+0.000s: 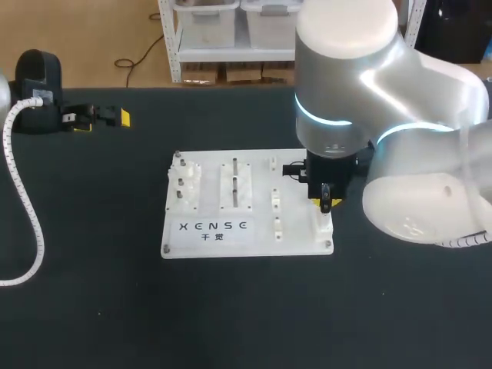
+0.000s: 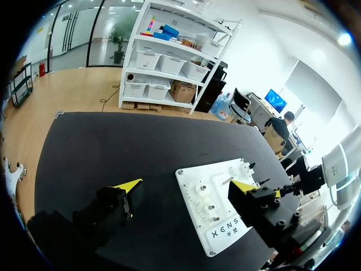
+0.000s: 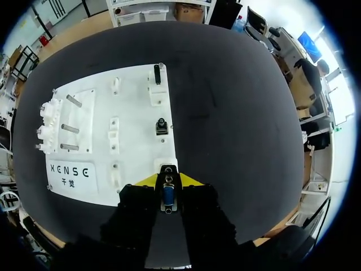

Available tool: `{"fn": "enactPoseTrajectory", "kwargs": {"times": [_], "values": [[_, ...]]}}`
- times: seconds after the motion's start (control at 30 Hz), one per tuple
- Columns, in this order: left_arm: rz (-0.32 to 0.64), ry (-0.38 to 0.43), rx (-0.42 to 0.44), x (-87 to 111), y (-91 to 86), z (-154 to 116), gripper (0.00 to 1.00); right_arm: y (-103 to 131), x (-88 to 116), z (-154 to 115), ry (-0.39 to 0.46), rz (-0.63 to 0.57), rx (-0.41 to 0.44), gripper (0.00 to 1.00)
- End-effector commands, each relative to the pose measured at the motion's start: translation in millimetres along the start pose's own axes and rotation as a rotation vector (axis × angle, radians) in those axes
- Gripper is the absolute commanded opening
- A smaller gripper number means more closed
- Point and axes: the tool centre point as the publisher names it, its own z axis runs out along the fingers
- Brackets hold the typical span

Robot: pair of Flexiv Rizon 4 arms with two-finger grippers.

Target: Insert the USB connector, Ethernet cable, and multi-pin plug into their matching sockets one by one.

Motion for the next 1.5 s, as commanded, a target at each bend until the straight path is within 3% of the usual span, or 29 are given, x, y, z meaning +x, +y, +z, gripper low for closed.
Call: {"fn": "enactPoseTrajectory", "kwargs": {"times": [0.03, 1.0, 1.5], "values": [[0.000, 0.000, 0.000, 0.0, 0.0, 0, 1.00, 1, 1, 3, -0.008, 0.000, 0.000, 0.00], [0.000, 0.000, 0.000, 0.0, 0.0, 0, 1.00, -1, 10, -1, -0.003, -0.011, -0.008, 0.00], [0.000, 0.000, 0.000, 0.0, 0.0, 0, 1.00, -3, 10, 16, 0.051, 0.016, 0.011, 0.00]]}}
